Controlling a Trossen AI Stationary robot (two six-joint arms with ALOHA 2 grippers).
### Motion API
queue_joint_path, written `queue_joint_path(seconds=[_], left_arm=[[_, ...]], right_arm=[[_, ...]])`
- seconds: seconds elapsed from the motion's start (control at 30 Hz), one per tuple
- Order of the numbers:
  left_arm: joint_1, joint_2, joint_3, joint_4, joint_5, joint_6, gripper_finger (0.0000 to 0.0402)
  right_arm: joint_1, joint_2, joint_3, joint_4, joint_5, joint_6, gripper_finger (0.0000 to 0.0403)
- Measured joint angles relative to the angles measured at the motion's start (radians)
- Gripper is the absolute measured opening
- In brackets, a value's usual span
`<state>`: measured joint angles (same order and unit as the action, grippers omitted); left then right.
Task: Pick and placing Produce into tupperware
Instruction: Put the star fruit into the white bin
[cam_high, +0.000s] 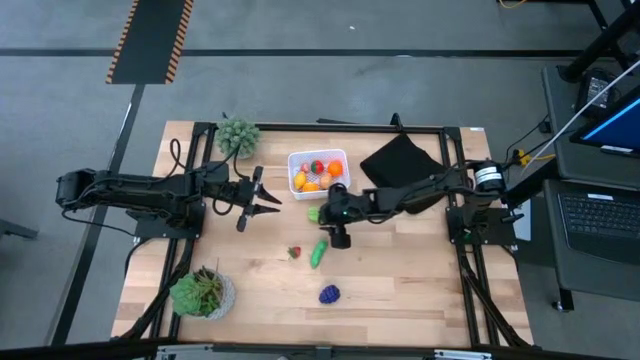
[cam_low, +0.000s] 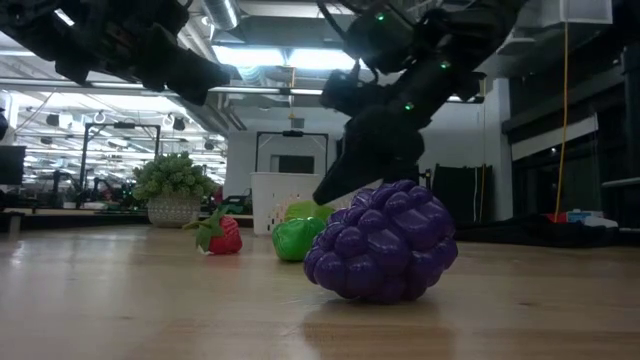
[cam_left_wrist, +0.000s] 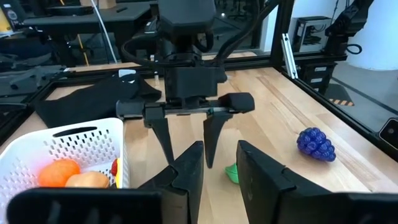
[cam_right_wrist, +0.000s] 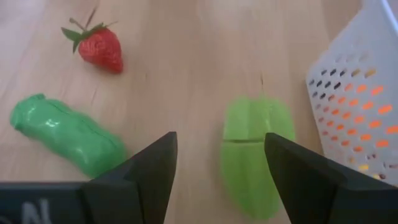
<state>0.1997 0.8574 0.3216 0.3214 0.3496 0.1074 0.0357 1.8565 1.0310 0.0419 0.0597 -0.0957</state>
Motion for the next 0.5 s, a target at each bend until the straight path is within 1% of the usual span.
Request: queue_joint_path(seconds=[0.33, 0.5], left_arm=[[0.000, 0.000, 0.000, -0.031, 0.000, 0.000, 0.0072], [0.000, 0.000, 0.000, -0.044, 0.000, 0.000, 0.0066]], right_arm=[[-0.001, 0.008, 0.016, -0.011, 0.002, -0.013, 0.0244], [-0.004, 0.008, 0.020, -0.016, 0.081, -0.018, 0.0244]])
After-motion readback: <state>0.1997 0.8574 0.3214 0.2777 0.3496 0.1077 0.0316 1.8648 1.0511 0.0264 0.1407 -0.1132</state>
